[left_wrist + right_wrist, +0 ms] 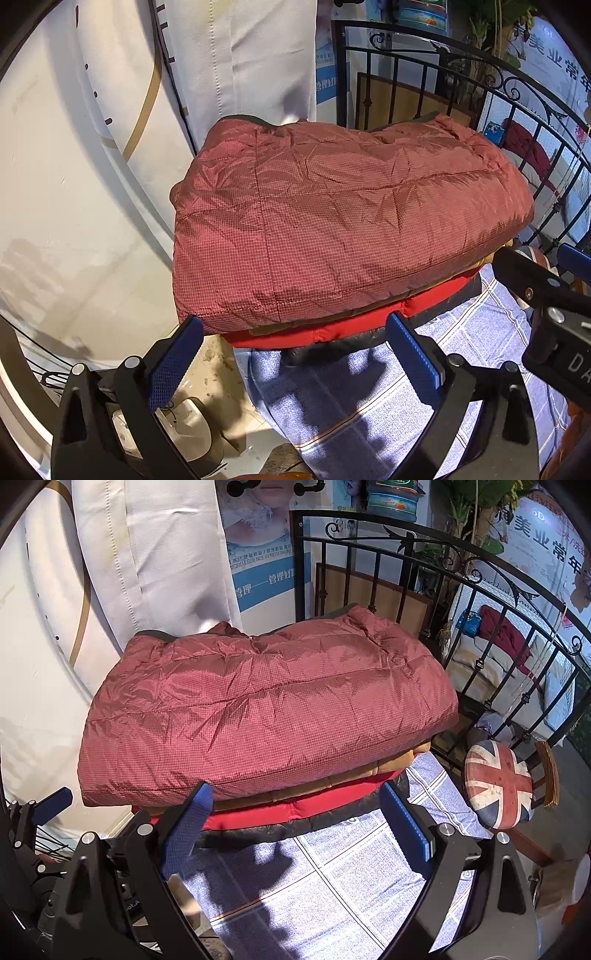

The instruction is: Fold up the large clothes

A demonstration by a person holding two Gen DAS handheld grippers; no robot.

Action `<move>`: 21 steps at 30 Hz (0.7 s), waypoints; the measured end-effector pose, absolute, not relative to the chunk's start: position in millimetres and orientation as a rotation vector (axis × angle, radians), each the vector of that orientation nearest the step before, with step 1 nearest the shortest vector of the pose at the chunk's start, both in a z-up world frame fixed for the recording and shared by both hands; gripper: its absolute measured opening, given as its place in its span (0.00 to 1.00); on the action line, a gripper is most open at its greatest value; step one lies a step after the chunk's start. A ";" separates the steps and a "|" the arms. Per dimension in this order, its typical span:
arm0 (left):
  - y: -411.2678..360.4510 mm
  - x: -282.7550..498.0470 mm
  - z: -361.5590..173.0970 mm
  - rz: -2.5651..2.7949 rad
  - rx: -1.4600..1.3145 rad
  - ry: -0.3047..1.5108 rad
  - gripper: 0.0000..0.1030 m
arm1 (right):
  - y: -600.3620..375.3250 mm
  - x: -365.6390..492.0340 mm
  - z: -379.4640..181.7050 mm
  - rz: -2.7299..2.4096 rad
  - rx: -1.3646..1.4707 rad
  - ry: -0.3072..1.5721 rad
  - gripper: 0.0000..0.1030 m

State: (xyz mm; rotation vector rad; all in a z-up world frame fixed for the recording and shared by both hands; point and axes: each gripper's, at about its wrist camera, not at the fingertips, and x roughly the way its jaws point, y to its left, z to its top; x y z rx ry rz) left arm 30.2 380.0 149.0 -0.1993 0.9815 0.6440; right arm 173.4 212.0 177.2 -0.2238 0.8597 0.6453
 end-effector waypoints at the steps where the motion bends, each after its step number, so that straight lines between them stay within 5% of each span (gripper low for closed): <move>1: 380.2 29.9 149.0 0.644 -0.199 0.982 0.94 | 212.2 172.8 177.4 0.646 -0.223 0.860 0.88; 21: 380.2 30.2 149.7 0.642 -0.196 0.980 0.94 | 212.6 172.4 176.9 0.645 -0.225 0.862 0.88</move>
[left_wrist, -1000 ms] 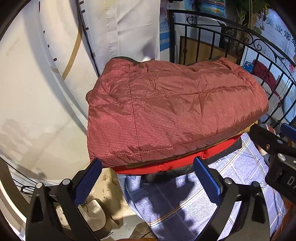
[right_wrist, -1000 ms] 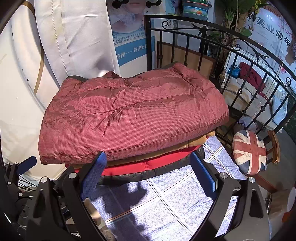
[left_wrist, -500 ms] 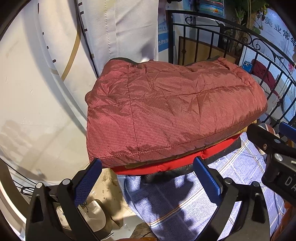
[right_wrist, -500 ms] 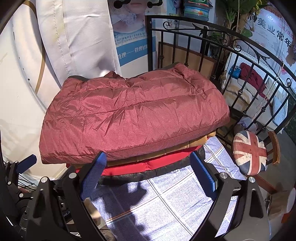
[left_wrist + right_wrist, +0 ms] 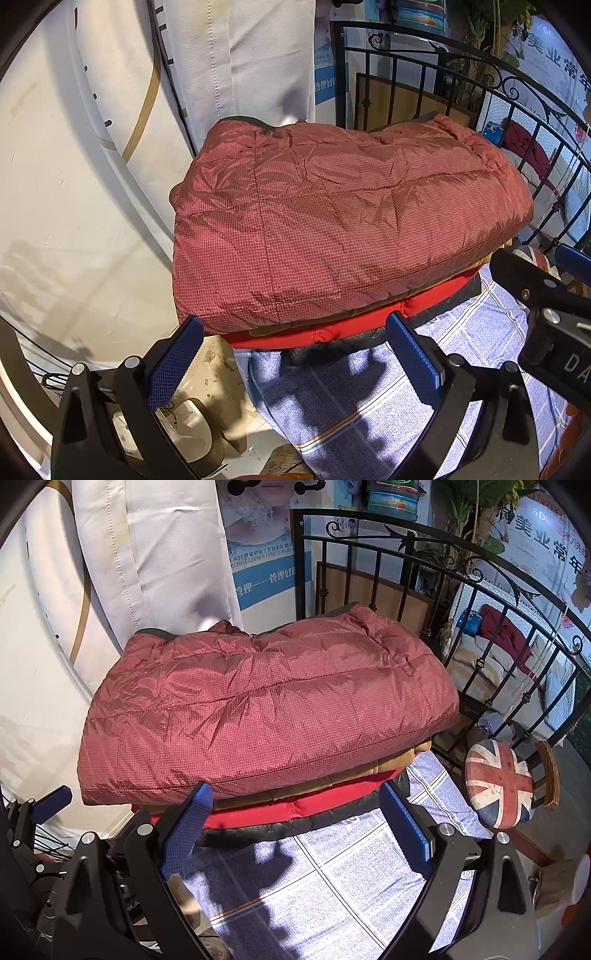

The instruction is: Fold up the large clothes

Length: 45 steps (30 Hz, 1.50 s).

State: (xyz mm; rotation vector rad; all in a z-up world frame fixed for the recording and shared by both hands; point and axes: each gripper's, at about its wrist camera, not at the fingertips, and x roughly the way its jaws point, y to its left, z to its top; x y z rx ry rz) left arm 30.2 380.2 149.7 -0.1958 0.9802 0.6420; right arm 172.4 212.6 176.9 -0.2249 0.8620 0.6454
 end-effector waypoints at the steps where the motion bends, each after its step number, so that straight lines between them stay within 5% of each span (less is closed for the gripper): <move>1: 380.3 30.1 149.7 0.642 -0.197 0.980 0.94 | 212.4 172.1 176.3 0.646 -0.223 0.862 0.88; 45: 384.7 26.8 148.9 0.647 -0.237 0.978 0.94 | 212.0 170.7 177.1 0.646 -0.225 0.861 0.88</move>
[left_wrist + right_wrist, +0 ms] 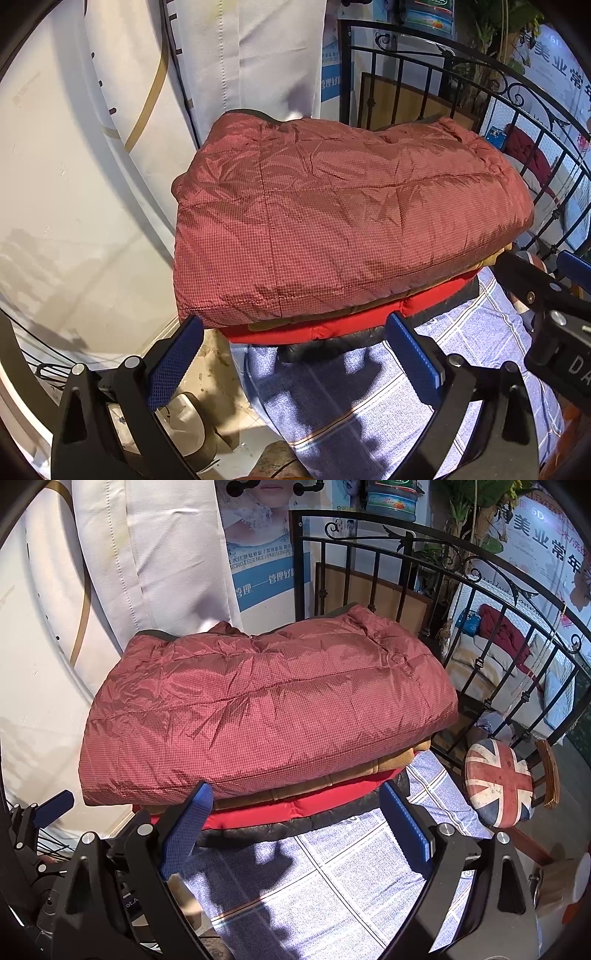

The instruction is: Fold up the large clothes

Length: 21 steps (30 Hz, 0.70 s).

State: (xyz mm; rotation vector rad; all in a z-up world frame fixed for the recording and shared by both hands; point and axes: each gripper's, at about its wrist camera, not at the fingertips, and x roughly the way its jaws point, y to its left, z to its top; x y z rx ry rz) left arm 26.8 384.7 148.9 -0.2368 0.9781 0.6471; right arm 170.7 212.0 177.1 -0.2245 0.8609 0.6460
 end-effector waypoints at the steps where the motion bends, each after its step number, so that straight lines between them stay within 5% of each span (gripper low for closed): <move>1: 384.6 26.8 149.0 0.646 -0.236 0.977 0.94 | 212.0 170.6 177.2 0.646 -0.226 0.861 0.88; 21: 385.4 26.6 146.5 0.650 -0.259 0.983 0.94 | 211.8 170.1 177.0 0.643 -0.224 0.864 0.88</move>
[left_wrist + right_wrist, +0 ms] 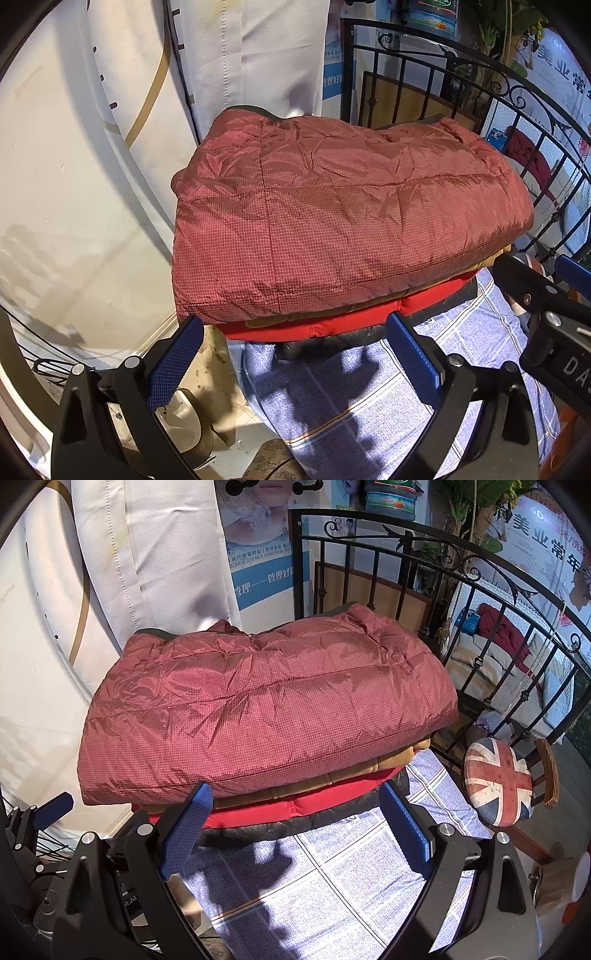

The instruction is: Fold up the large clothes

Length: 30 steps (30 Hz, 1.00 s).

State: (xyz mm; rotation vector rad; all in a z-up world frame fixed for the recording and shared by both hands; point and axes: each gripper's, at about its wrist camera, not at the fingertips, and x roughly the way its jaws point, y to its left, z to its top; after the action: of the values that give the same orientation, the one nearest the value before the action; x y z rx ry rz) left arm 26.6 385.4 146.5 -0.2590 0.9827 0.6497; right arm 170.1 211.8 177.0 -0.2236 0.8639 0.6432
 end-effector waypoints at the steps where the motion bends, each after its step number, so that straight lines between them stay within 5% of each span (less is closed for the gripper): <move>1: 386.1 26.4 145.9 0.649 -0.267 0.982 0.94 | 211.7 170.0 176.6 0.643 -0.225 0.864 0.88; 30: 371.3 25.8 147.3 0.642 -0.154 0.887 0.94 | 204.6 176.5 174.5 0.623 -0.198 0.873 0.88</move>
State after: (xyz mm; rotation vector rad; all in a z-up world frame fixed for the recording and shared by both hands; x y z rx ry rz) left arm 25.8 371.3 147.3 -0.1536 0.8872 0.6416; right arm 176.5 204.6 174.5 -0.1984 0.8726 0.6229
